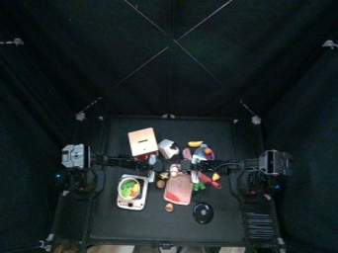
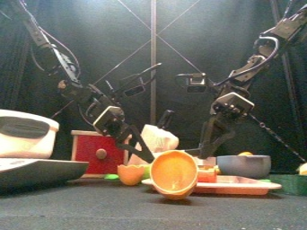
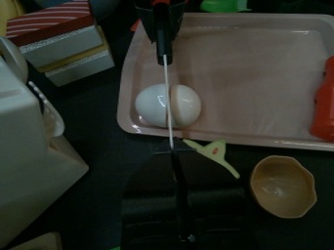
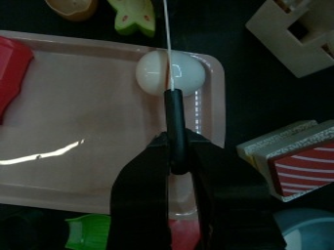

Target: Cut egg

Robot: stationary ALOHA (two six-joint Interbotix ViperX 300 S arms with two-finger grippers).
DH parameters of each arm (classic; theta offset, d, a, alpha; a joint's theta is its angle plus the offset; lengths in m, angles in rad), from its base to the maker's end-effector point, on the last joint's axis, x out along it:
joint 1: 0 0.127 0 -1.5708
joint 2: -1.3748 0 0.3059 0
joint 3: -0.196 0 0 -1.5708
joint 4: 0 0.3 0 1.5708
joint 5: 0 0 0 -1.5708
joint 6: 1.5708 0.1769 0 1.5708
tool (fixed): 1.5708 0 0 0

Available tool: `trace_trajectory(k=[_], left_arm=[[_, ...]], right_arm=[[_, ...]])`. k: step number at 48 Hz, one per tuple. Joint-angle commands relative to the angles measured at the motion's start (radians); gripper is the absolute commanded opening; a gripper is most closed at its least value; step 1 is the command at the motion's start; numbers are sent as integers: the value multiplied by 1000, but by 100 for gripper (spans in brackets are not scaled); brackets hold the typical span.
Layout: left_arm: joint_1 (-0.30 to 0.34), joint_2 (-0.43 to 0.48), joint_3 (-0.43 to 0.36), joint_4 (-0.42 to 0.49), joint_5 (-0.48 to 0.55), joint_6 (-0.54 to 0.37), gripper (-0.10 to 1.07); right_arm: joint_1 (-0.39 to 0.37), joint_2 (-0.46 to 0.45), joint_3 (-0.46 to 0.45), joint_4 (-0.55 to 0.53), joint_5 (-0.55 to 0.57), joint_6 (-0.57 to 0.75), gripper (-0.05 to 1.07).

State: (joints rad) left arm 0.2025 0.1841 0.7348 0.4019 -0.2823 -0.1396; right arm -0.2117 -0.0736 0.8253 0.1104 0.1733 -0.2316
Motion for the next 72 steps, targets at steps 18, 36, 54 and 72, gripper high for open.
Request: trace_trajectory(k=[18, 36, 54, 72], left_arm=[[12, 12, 8, 2, 11, 0, 13], [14, 17, 25, 0, 11, -2, 13], [15, 20, 20, 0, 25, -2, 13], [15, 41, -6, -5, 98, -3, 13]], right_arm=[[-5, -2, 8, 6, 5, 2, 40], [9, 5, 20, 21, 5, 2, 40], [12, 20, 20, 21, -8, 3, 40], [-3, 48, 6, 12, -31, 2, 40]])
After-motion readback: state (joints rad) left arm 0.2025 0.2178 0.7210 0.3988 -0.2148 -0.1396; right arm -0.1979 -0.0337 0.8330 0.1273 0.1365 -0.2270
